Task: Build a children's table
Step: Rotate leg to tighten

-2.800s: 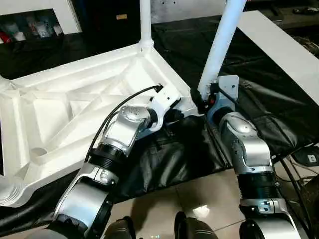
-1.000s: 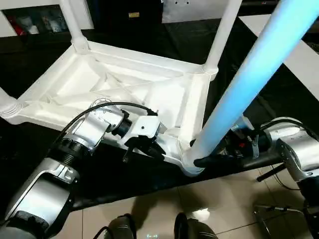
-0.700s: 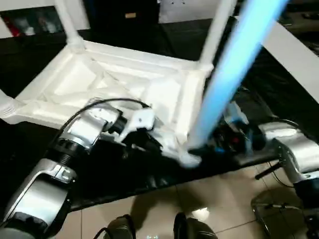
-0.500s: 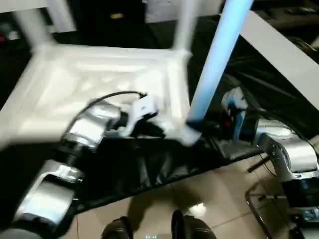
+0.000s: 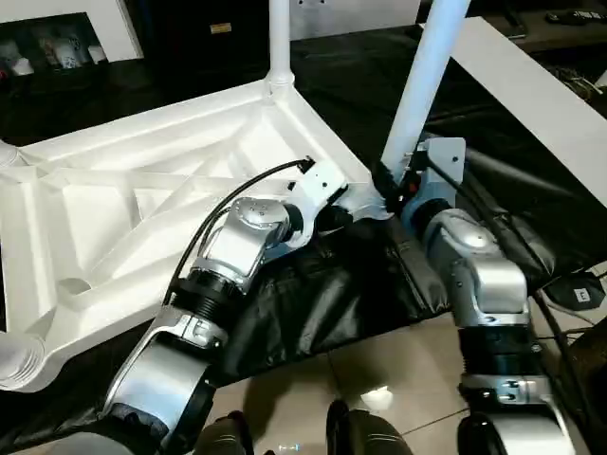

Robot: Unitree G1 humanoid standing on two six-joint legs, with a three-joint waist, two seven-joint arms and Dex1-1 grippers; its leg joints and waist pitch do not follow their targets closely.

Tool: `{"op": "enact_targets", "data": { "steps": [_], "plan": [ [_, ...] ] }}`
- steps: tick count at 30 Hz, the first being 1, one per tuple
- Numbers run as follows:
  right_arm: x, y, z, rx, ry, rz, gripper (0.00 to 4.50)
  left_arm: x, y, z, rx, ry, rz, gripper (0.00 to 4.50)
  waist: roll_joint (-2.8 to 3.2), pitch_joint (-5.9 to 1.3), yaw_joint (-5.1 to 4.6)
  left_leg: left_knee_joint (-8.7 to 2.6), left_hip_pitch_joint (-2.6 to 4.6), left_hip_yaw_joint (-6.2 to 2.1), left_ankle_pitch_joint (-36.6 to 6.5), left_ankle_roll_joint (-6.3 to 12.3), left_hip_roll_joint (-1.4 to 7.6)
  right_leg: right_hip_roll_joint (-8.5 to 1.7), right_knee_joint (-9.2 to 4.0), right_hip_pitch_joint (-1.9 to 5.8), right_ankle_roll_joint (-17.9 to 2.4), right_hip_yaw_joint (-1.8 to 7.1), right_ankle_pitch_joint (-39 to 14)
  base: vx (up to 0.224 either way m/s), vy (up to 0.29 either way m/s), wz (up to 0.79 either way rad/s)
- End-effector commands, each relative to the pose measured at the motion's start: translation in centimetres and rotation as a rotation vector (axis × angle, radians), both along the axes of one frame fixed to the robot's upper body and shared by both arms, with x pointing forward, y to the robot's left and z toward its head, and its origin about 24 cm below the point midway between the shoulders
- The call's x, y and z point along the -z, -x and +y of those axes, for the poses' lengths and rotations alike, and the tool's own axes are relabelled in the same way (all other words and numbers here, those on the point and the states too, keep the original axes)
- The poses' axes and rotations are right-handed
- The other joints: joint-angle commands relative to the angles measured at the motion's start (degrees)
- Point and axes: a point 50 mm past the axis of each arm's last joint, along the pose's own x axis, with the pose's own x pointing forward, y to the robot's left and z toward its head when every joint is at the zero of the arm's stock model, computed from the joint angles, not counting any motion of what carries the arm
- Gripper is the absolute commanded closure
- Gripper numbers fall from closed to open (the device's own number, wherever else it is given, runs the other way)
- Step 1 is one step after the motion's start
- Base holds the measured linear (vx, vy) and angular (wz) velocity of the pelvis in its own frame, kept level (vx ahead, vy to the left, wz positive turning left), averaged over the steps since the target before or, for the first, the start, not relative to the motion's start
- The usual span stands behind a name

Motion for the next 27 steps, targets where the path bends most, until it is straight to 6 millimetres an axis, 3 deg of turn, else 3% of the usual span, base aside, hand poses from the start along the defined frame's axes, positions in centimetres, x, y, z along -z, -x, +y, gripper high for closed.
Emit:
{"op": "enact_targets", "data": {
  "steps": [1, 3, 4, 5, 9, 12, 14, 17, 20, 27],
  "plan": [
    [1.1, 0.7, 2.5, -0.156, -0.002, 0.037, 1.46, 0.2, 1.1, -2.3, 0.106, 0.029, 0.010, 4.50, 0.12, -3.37, 0.25, -3.63, 0.55, -1.54, -9.9, 4.91, 2.85, -4.93, -4.51, 3.38, -10.4, 3.19, -18.8, 0.000, 0.000, 0.00],
    [1.0, 0.8, 2.3, -0.158, 0.002, 0.027, 1.31, 0.2, 1.1, -2.2, 0.112, 0.029, 0.012, 4.50, 0.10, -3.37, 0.35, -3.61, 0.48, -1.51, -9.3, 5.20, 2.84, -4.95, -4.41, 3.49, -10.7, 3.23, -17.8, 0.000, 0.000, 0.00],
    [0.7, 1.1, 0.5, -0.194, 0.013, -0.017, 1.22, 0.3, 1.2, -0.9, 0.154, 0.013, 0.004, 4.50, 0.08, -3.42, 0.50, -3.57, 0.46, -1.50, -9.0, 5.49, 2.83, -5.00, -4.34, 3.59, -10.9, 3.25, -17.2, 0.000, 0.000, 0.00],
    [0.6, 1.2, 0.1, -0.204, 0.016, -0.024, 1.15, 0.3, 1.2, -0.6, 0.164, 0.007, 0.003, 4.50, 0.03, -3.47, 0.64, -3.52, 0.41, -1.49, -8.7, 5.97, 2.79, -5.01, -4.31, 3.77, -10.8, 3.25, -16.6, 0.000, 0.000, 0.00],
    [0.4, 1.6, -2.6, -0.247, 0.069, -0.040, 0.77, 0.8, 1.5, 1.1, 0.242, -0.031, 0.012, 4.50, -0.18, -3.83, 0.75, -3.05, -0.06, -1.28, -3.2, 8.85, 2.63, -4.89, -3.09, 4.40, -13.2, 3.38, -7.7, 0.000, 0.000, 0.00],
    [-0.1, 2.0, -4.7, -0.336, 0.117, -0.033, 0.66, 1.2, 2.0, 2.5, 0.317, -0.059, 0.047, 4.50, 0.05, -3.78, 1.08, -2.68, 0.02, -1.01, -0.4, 11.25, 2.68, -4.68, -2.50, 4.29, -15.0, 3.40, -2.7, 0.000, 0.000, 0.00],
    [-0.3, 2.3, -5.3, -0.405, 0.133, -0.028, 0.45, 1.3, 2.1, 3.0, 0.347, -0.075, 0.055, 4.50, 0.12, -3.58, 1.21, -2.69, 0.06, -1.01, -1.6, 11.72, 2.76, -4.74, -2.69, 4.19, -15.2, 3.27, -4.8, 0.000, 0.000, 0.00],
    [-0.1, 3.6, -6.3, -0.622, 0.253, -0.009, 0.23, 1.5, 2.7, 4.2, 0.473, -0.152, 0.059, 4.50, -0.01, -3.30, 1.53, -2.86, 0.26, -1.14, -4.9, 10.53, 3.11, -4.94, -3.37, 4.03, -13.6, 3.21, -12.3, 0.000, 0.000, 0.00],
    [-0.2, 4.5, -6.6, -0.785, 0.298, -0.003, 0.14, 1.5, 3.3, 5.0, 0.580, -0.188, 0.067, 4.50, -0.07, -3.27, 1.61, -2.94, 0.30, -1.30, -6.5, 9.81, 3.18, -5.08, -3.62, 3.92, -12.9, 3.16, -15.2, 0.000, 0.000, 0.00],
    [-0.3, 6.1, -6.8, -1.117, 0.337, 0.020, 0.14, 1.1, 4.1, 6.3, 0.767, -0.273, 0.064, 4.50, -0.53, -3.45, 2.02, -2.76, 0.32, -1.09, -5.0, 9.90, 3.50, -5.05, -3.02, 3.87, -13.7, 3.29, -13.4, 0.000, 0.000, 0.00]
  ]
}}
